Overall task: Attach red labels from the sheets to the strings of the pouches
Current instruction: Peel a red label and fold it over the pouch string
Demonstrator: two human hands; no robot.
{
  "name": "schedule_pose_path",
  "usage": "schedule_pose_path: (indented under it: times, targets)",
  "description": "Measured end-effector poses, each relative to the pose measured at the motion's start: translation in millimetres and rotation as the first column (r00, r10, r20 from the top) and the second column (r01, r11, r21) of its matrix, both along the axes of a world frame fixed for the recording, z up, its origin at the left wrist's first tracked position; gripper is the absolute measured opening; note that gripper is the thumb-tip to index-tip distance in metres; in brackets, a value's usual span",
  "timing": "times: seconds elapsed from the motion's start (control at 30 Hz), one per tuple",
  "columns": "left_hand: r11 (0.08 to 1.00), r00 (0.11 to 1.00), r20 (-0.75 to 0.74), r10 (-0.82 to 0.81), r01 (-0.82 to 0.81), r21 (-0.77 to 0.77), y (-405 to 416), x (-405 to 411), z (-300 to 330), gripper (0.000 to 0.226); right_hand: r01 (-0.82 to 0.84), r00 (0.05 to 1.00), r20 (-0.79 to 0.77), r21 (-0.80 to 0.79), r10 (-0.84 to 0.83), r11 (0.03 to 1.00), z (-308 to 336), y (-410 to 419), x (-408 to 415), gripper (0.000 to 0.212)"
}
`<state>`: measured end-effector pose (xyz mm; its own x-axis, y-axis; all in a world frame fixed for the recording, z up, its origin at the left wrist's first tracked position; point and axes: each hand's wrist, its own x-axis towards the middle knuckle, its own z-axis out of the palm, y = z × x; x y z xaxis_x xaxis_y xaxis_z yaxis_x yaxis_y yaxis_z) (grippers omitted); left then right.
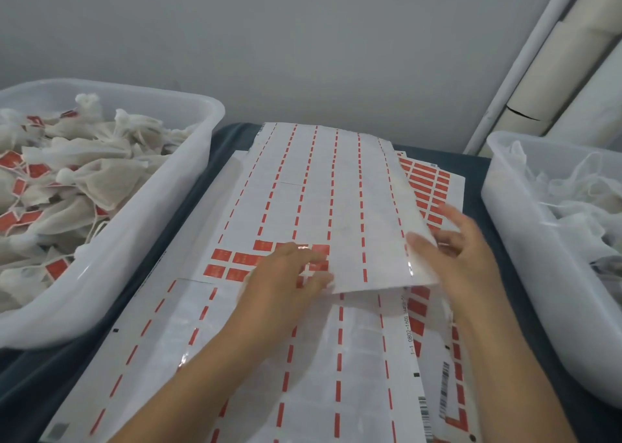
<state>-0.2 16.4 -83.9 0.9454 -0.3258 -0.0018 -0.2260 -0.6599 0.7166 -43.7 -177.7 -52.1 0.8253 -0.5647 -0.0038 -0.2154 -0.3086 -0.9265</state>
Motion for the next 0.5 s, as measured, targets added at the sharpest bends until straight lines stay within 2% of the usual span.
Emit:
schedule_pose_path:
  times: [0.03,0.07,0.1,0.13,0.17,0.27,0.37,0.43,0.5]
  targets:
    - [1.0,1.0,-0.021,0.006,-0.006,-0.009,0.2,-0.7,0.3,0.035,-0.027,0.993,0.117,0.252,-0.003,0.967,5.8,6.8,-3.0,0.043]
    - [1.0,0.999,-0.038,0.008,-0.008,-0.005,0.2,-1.5,0.5,0.038,-0.126,0.978,0.21,0.505,0.02,0.854,10.3,15.1,-5.9,0.041]
    - [1.0,0.999,-0.045,0.009,-0.009,0.009,0.1,-1.9,0.6,0.039,-0.239,0.959,0.279,0.682,0.057,0.691,10.8,24.8,-7.7,0.041]
    - [1.0,0.999,-0.043,0.011,-0.01,0.024,-0.2,-2.2,0.6,0.041,-0.306,0.947,0.31,0.778,0.088,0.55,8.5,35.3,-8.3,0.042]
    - [0.999,0.999,-0.034,0.008,-0.007,0.037,-0.8,-2.5,0.3,0.042,-0.331,0.943,0.306,0.808,0.133,0.487,4.8,45.9,-8.2,0.044]
    - [0.993,1.0,0.022,0.001,-0.003,0.119,-2.5,-1.2,-1.1,0.04,-0.383,0.92,0.25,0.736,0.301,0.558,-4.4,65.1,-7.7,0.059]
    - [0.992,1.0,0.017,-0.003,0.001,0.13,-0.6,1.7,-1.7,0.041,-0.429,0.895,0.196,0.626,0.4,0.651,-2.2,58.3,-11.0,0.051]
    - [0.994,1.0,0.024,-0.017,0.015,0.106,2.3,2.7,-2.2,0.043,-0.346,0.93,0.107,0.575,0.351,0.742,-1.5,48.1,-10.2,0.033]
    - [0.999,0.999,0.03,-0.023,0.021,0.048,4.8,3.0,-0.8,0.048,-0.206,0.975,0.067,0.627,0.211,0.752,-2.9,36.9,-6.4,0.023]
